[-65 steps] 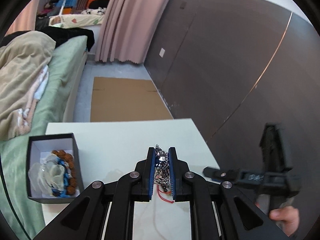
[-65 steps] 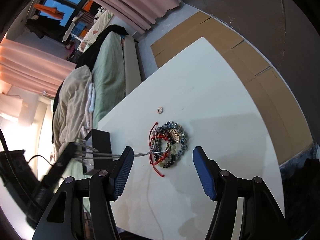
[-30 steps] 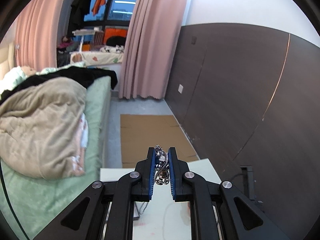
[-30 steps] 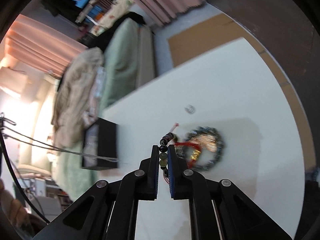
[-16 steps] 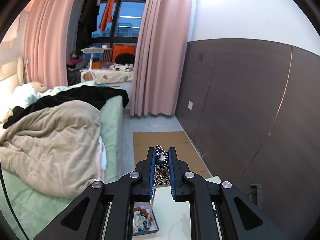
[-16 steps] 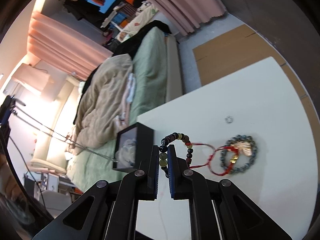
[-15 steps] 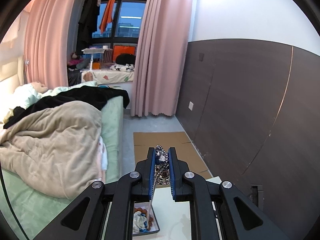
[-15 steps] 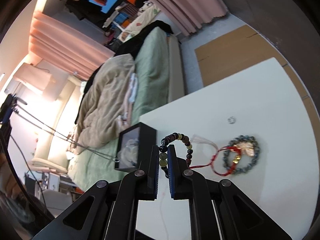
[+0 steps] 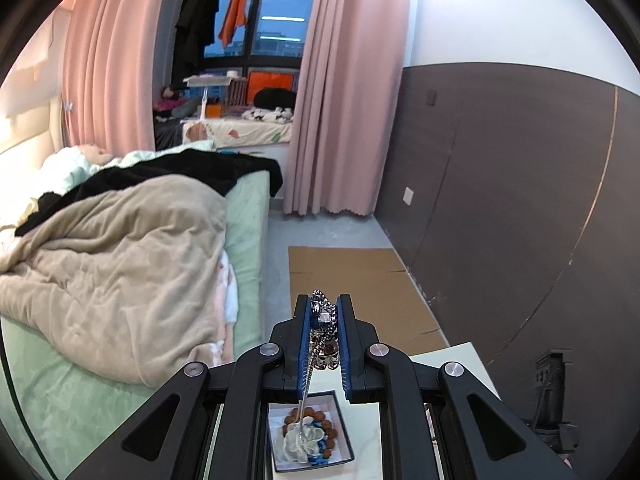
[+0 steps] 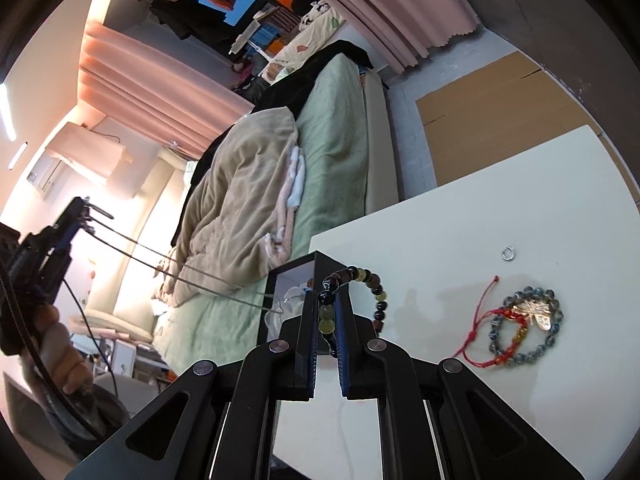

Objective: Organize jewelry
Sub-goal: 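Open the left gripper over the box to drop the chain while the right carries the bead bracelet over it, then open the right gripper over the box to drop the dark bead bracelet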

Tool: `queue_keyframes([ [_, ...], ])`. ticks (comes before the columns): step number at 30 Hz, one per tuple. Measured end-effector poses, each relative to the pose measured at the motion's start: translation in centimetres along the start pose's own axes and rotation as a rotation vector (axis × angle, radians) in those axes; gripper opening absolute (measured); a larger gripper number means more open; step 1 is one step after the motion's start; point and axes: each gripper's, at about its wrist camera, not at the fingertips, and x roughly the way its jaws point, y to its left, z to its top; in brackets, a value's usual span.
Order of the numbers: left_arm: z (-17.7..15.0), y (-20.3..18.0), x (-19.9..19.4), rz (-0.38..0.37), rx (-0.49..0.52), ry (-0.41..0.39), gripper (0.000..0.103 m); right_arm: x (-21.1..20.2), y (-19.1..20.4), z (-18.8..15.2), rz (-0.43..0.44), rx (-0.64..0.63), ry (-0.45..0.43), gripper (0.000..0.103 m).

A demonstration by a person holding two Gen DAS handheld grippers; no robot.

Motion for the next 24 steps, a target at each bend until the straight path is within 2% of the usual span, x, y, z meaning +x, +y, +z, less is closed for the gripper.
queue_keyframes([
  [8, -1.5, 1.5, 2.4, -0.016, -0.029, 0.048, 0.013, 2.0, 0.5, 0.4, 0.006, -0.001, 0.025, 0.01],
  [17, -6.1, 2.4, 7.0, -0.044, -0.062, 0.187, 0.013, 3.4, 2.0, 0.0, 0.022, -0.03, 0.037, 0.01],
  [21, -7.5, 3.2, 8.5, -0.094, -0.13, 0.251, 0.015, 3.4, 2.6, -0.1, 0.044, -0.039, 0.023, 0.01],
  [24, -8.1, 3.9, 8.9, -0.082, -0.16, 0.285, 0.03, 3.7, 3.1, 0.0, 0.07, -0.041, 0.013, 0.01],
])
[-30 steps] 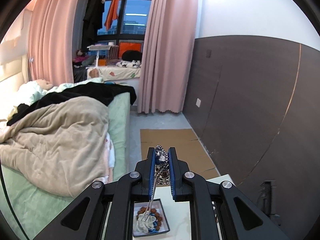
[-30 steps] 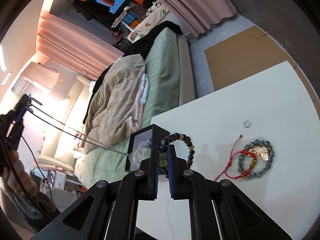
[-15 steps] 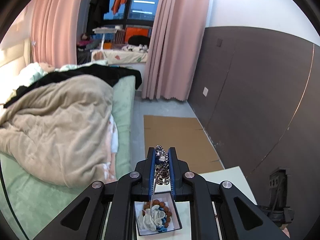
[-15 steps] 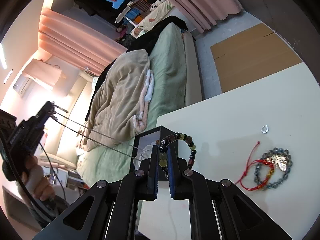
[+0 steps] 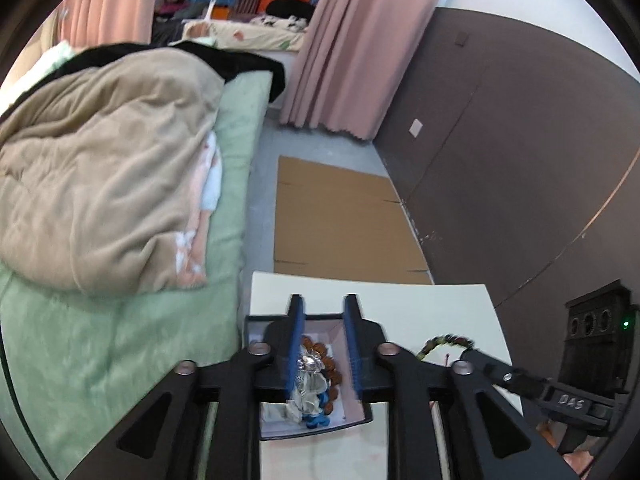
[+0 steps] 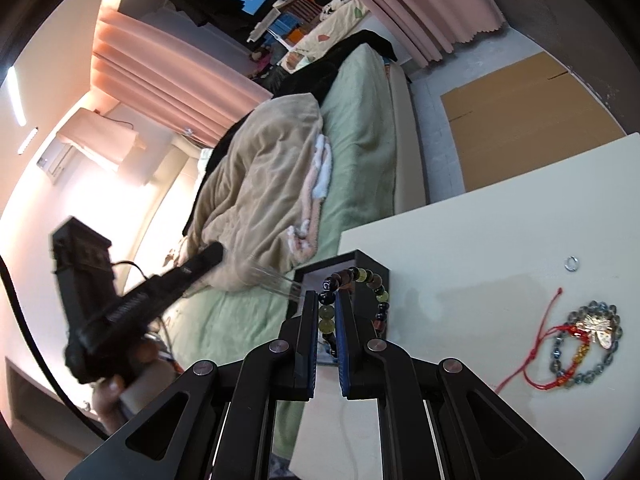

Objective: Organize jewelry
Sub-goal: 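Open the right gripper over the box to drop the dark bead bracelet, then move the left gripper to the red string bracelet while the right returns to the table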

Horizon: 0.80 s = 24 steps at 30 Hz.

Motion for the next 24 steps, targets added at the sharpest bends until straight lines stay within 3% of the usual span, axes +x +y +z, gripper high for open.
queue_keyframes([
  [2, -0.3, 0.6, -0.4, 0.014, -0.013, -0.01, 0.053, 0.3, 0.4, 0.0, 0.025, -0.002, -0.007, 0.01],
  [4, -0.5, 1.1, -1.1, 0.032, -0.022, -0.032, 0.06, 0.8, 0.9, 0.1, 0.047, -0.004, -0.01, 0.01],
  [13, -1.0, 3.5, -2.8, 0.076, -0.055, -0.038, 0.061, 5.3, 3.0, 0.3, 0.105, -0.015, 0.026, 0.01],
  [15, -1.1, 4.0, -3.2, 0.086, -0.064, -0.042, 0.061, 6.6, 3.5, 0.1, 0.098, -0.028, 0.066, 0.022],
  [16, -1.2, 4.2, -3.4, 0.089, -0.068, -0.044, 0.061, 7.0, 3.5, 0.0, 0.085, -0.023, 0.084, 0.047],
  [17, -1.2, 4.3, -3.5, 0.091, -0.071, -0.045, 0.061, 7.0, 3.3, -0.2, 0.07, -0.017, 0.084, 0.057],
  [24, -1.8, 3.3, -3.2, 0.074, -0.069, -0.049, 0.068, 4.1, 1.9, -0.3, 0.008, -0.005, 0.051, 0.057],
])
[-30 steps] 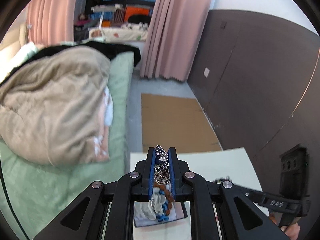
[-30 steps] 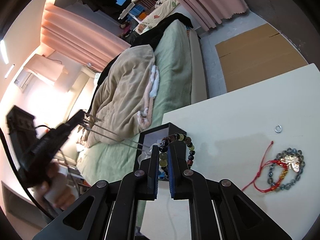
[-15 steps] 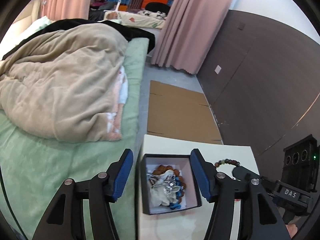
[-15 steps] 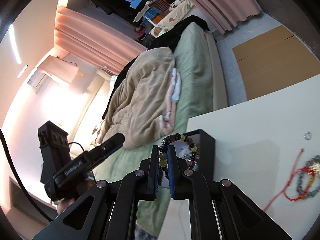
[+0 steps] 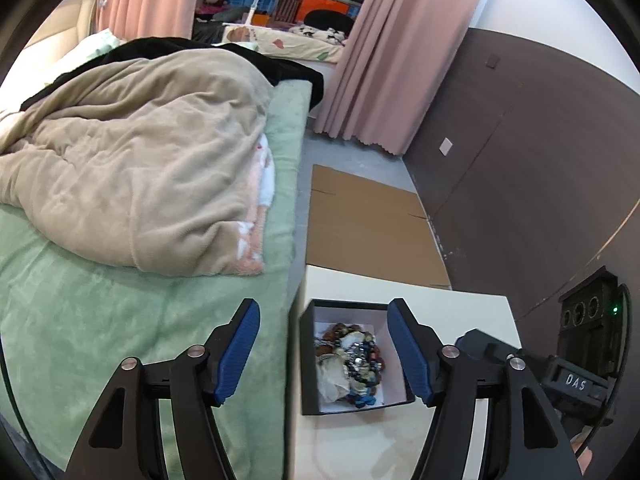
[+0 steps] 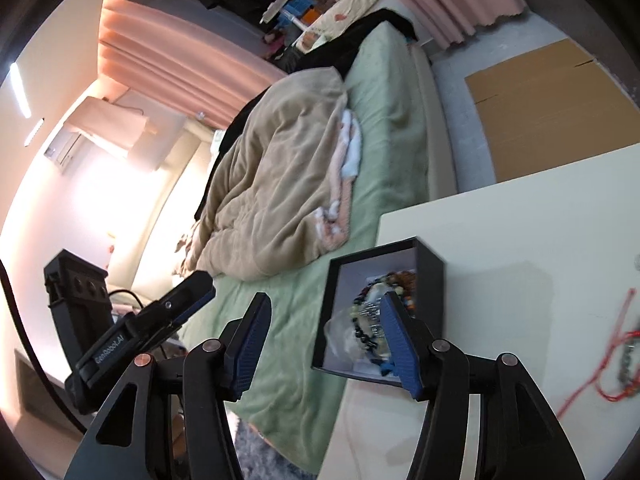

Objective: Organize jewelry
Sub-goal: 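Move the left gripper to the red string bracelet while the right returns to the table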

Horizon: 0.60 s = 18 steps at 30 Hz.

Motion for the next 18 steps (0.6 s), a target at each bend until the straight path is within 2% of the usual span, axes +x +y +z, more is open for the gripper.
queue_keyframes([
  [4, -0.8, -1.6, 0.6, -0.02, 0.021, 0.014, 0.07, -2.3, -1.2, 0.0, -0.037, 0.027, -0.023, 0.057],
  [6, -1.1, -2.5, 0.8, -0.028, 0.031, 0.021, 0.074, -3.8, -1.9, -0.1, -0.06, 0.038, -0.038, 0.058],
  [8, -1.6, -3.5, 1.0, -0.039, 0.042, 0.021, 0.079, -5.1, -2.6, -0.2, -0.079, 0.052, -0.047, 0.065],
  [10, -1.9, -4.3, 1.2, -0.047, 0.05, 0.023, 0.08, -6.5, -3.5, -0.4, -0.104, 0.074, -0.063, 0.075],
  [11, -2.0, -5.0, 1.3, -0.052, 0.057, 0.027, 0.08, -7.0, -3.9, -0.4, -0.109, 0.084, -0.069, 0.076],
  [18, -3.1, -9.1, 2.2, -0.083, 0.12, 0.05, 0.08, -10.9, -6.6, -1.0, -0.159, 0.128, -0.081, 0.076],
])
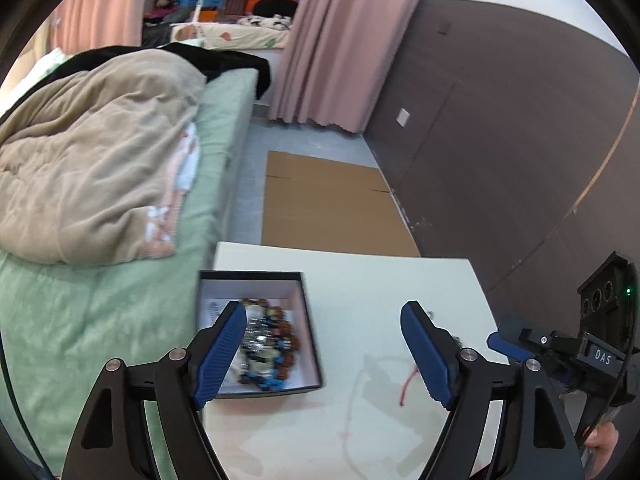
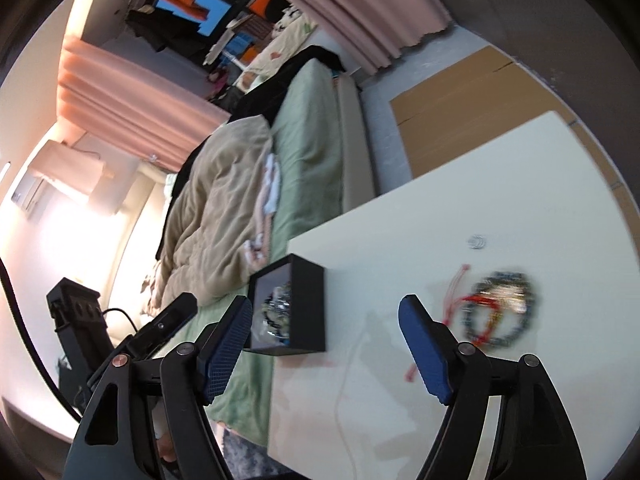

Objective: Organize jewelry
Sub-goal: 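Move the left gripper to the red string bracelet while the right returns to the table, then grasp the red string bracelet by its string with the left gripper and lift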

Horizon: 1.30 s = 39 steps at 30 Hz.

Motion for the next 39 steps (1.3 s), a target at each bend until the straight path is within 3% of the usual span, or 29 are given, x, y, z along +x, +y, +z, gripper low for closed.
queue_keyframes([
  [12, -1.4, -6.0, 3.5, -0.033, 0.099, 0.087, 0.08, -3.7, -5.3, -0.6, -0.102, 0.062, 0.016, 0.076],
  [21, -3.5, -10.0, 8.1, -0.069, 0.2, 0.181, 0.064, -4.8, -8.4, -0.4, -0.155, 0.143, 0.012, 0.076],
  [26, -5.0, -9.9, 10.9, -0.074, 0.195, 0.218, 0.053, -4.8, -8.6, -0.3, -0.19, 0.139, 0.007, 0.076],
  [33, -6.7, -10.5, 14.1, -0.04, 0.244, 0.289, 0.044, -4.1, -8.7, -0.2, -0.245, 0.152, -0.006, 0.076],
  [39, -8.0, -11.3, 14.8, 0.012, 0.33, 0.296, 0.037, -2.3, -7.7, -0.1, -0.362, 0.144, -0.013, 0.073],
])
